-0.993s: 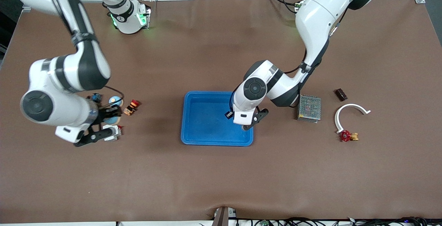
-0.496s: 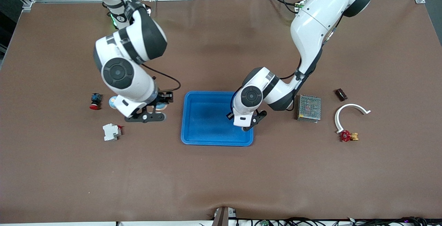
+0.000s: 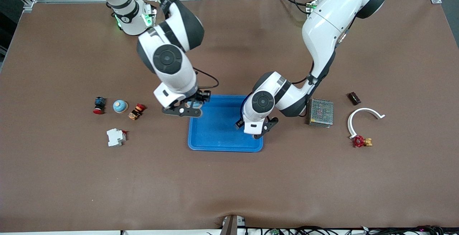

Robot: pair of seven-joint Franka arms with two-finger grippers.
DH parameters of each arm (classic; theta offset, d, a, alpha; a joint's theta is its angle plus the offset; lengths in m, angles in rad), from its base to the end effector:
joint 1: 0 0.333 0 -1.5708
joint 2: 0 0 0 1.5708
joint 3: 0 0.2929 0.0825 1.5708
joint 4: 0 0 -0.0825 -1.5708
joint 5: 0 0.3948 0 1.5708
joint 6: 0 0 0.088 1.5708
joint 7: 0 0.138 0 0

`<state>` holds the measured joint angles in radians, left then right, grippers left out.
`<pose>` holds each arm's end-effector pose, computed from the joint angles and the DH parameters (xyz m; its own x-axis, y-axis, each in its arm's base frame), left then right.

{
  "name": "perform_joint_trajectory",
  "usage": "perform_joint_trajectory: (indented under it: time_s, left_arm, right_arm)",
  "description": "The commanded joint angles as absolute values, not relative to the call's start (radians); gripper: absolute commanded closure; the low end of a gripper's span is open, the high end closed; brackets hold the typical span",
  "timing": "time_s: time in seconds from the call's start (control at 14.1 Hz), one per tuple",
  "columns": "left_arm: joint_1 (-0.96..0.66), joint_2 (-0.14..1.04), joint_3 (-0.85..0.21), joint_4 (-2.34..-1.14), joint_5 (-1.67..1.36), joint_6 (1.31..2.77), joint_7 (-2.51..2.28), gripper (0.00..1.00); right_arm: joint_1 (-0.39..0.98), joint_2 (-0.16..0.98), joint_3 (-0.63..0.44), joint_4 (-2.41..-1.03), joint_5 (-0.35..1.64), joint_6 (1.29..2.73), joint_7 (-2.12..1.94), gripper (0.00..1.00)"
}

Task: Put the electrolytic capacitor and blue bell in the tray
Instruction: 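Carry the capacitor and bell toward the blue tray with both grippers, then open the left gripper to drop the capacitor into the tray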

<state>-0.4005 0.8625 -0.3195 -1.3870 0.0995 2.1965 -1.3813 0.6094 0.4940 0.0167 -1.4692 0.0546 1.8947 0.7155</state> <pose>0.5685 -0.4447 0.1573 0.7516 0.6397 -0.1606 0.6500 -0.7598 0.0157 0.5536 0.4056 0.3335 0.9899 -0.1097 -0.0903 -0.1100 -0.9939 0.0012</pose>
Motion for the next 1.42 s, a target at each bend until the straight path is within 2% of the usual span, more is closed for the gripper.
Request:
perform_joint_trajectory:
  time_s: [0.0,0.43,0.71,1.13,1.35]
  left_arm:
    - [-0.359,0.772,-0.310,-1.396,0.110,2.175,-1.385,0.00]
    - [-0.273,0.637,-0.322,-1.399,0.097,2.118,-1.244,0.00]
    - [-0.227,0.557,-0.319,-1.407,0.100,2.030,-1.113,0.00]
    - [-0.114,0.459,-0.319,-1.431,0.103,1.846,-0.839,0.00]
    - [-0.060,0.419,-0.318,-1.508,0.109,1.841,-0.752,0.00]
  right_arm:
    - [0.640,0.532,0.002,-1.471,0.044,1.928,0.744,0.60]
    - [0.666,0.545,0.002,-1.630,0.044,2.118,0.747,0.60]
    - [0.692,0.548,-0.002,-1.727,0.009,2.223,0.747,0.60]
    - [0.704,0.589,-0.003,-1.732,-0.021,2.250,0.747,0.60]
    - [0.693,0.617,-0.006,-1.726,-0.026,2.282,0.747,0.60]
